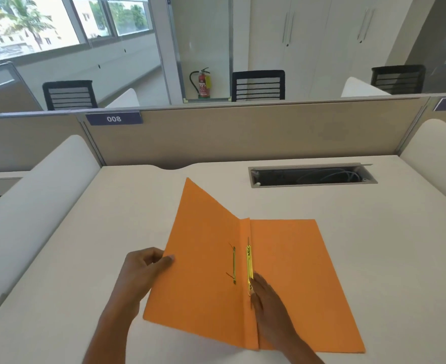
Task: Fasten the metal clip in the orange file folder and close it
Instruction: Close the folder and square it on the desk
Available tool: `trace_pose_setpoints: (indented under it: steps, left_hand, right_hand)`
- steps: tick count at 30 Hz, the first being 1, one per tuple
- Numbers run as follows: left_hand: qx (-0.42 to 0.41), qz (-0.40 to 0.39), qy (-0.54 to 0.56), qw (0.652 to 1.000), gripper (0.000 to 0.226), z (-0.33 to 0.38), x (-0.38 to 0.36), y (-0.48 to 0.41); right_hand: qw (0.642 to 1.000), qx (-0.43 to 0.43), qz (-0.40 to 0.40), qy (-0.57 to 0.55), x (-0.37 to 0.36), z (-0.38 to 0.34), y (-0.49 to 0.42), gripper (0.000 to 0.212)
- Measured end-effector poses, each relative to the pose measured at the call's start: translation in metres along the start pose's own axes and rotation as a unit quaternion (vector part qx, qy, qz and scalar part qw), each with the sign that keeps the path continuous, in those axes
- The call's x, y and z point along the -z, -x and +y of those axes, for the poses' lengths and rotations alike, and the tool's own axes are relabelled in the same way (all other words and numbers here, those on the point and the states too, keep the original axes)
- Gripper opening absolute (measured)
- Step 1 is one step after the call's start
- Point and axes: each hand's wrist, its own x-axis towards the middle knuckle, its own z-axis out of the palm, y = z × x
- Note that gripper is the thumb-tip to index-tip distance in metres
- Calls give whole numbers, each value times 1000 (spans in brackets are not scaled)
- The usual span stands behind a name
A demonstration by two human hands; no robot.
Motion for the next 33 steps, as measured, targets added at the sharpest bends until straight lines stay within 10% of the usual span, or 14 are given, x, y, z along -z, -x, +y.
trace_pose_setpoints:
  steps: [11, 21, 27, 33]
  left_hand:
    - [-64, -119, -5, 991, 28, 70, -136, 27]
    - [-91, -179, -197, 960, 71, 10, -247, 37]
    - [-94, -203, -379, 898, 49, -57, -243, 23]
    - [-106, -54, -449, 885, 45, -76, -224, 15]
  right_hand:
    - [950, -178, 224, -129, 94, 45, 23, 28]
    - [766, -247, 57, -590, 168, 68, 41, 68]
    - [931, -251, 133, -231, 155, 87, 36, 10]
    - [937, -323, 123, 54, 125, 88, 40, 27]
